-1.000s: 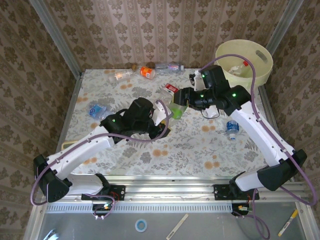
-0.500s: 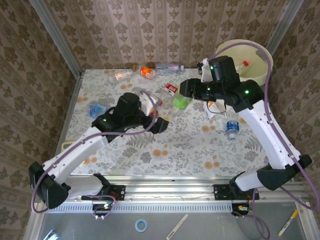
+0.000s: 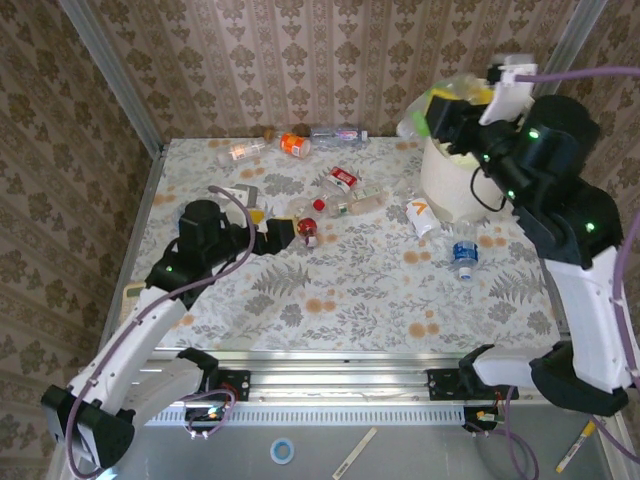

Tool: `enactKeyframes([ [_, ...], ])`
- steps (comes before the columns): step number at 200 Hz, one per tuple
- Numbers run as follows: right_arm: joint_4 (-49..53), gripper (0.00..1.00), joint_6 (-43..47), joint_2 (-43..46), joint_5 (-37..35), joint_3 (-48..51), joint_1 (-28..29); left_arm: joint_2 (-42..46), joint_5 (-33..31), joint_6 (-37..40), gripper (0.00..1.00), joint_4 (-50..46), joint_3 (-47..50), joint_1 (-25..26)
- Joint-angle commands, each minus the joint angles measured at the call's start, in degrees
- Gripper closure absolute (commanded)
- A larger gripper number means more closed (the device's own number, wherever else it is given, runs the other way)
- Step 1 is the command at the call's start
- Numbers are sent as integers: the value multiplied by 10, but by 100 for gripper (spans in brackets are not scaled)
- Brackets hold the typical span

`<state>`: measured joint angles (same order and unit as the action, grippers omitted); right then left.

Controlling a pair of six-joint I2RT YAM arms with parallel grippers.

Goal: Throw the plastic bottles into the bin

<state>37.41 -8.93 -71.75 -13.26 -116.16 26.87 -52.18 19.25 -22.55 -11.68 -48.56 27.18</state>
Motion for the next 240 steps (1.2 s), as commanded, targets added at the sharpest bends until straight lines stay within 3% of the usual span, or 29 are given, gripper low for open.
enactKeyframes([
  [1, -161, 99, 119, 22, -84, 18, -1, 18, -2, -20, 0, 25, 5, -22],
  [27, -259, 100, 191, 35, -105, 43, -1, 24, -3, -20, 0, 9, 5, -41],
  [65, -288, 100, 244, 16, -124, 24, -3, 30, -15, -21, 0, -17, 1, -62],
  [94, -266, 100, 241, -8, -130, 6, -26, 36, -18, -26, 0, -29, 4, -76],
  [113, -232, 100, 199, -30, -115, -13, -73, 38, -21, -29, 0, -39, 5, -83],
  [136, -89, 100, 118, -125, -92, -117, -156, 37, -31, -37, 0, -56, 7, -95],
  [158, 193, 75, 3, -306, -68, -383, -229, 27, -44, -59, 0, -82, 8, -121],
  [164, 269, 62, -22, -359, -50, -470, -241, 21, -46, -65, 0, -92, 8, -130],
  [181, 393, 43, -73, -449, -26, -617, -259, 4, -70, -87, 0, -132, 2, -154],
  [201, 395, 25, -93, -427, -17, -535, -263, -24, -75, -107, 0, -170, -9, -188],
  [240, 230, 13, -97, -275, 60, -259, -261, -99, -78, -127, 0, -240, -42, -223],
])
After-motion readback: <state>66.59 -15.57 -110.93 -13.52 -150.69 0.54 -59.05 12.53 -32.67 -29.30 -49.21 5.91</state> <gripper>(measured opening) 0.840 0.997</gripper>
